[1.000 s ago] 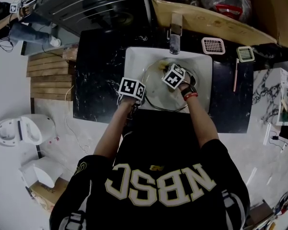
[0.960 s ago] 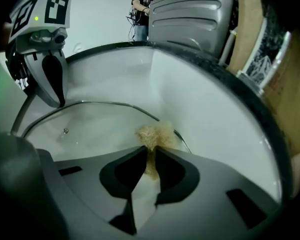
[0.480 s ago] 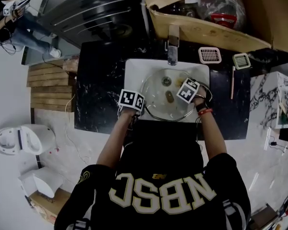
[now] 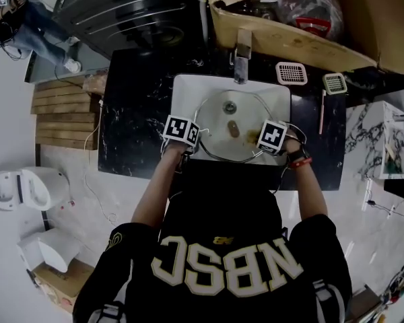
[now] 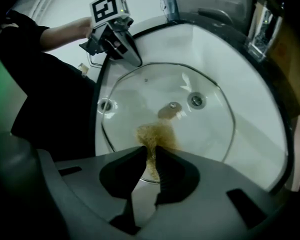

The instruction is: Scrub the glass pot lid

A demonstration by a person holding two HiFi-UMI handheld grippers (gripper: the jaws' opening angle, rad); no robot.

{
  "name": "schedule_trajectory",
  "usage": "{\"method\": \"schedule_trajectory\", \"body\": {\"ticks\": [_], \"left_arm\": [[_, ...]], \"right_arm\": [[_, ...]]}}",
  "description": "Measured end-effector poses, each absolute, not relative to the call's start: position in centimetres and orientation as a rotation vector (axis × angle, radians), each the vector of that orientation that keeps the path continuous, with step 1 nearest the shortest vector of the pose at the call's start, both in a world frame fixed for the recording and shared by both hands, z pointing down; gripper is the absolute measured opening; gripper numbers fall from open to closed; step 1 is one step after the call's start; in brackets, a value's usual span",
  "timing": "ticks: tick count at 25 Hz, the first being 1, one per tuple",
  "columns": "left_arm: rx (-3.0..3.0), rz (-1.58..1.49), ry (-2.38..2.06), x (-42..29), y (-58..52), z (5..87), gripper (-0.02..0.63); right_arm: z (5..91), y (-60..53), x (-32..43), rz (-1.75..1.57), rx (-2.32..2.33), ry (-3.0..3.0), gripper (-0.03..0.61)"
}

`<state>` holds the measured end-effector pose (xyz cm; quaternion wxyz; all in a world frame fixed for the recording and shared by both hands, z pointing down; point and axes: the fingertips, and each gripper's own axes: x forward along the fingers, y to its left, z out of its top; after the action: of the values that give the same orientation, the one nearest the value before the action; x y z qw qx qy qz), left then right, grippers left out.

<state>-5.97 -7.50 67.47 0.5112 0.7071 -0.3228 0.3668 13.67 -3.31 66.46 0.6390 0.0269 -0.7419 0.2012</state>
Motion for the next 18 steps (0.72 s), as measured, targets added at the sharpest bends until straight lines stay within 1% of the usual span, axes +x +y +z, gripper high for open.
{"method": "schedule_trajectory", "body": {"ticks": [10,18], "left_arm": [[1.718,0.881,-0.78,-5.9,-7.7,67.3,0.012],[1.709,0.884,-0.778,-5.9,-7.5,67.4,0.012]], "right_arm": [[65.9,-0.1,8.4,0.504,-0.042,-1.802,0.061],[66.5,-0.7,2.7,0.52,-0.036,-1.934,0.061]]}}
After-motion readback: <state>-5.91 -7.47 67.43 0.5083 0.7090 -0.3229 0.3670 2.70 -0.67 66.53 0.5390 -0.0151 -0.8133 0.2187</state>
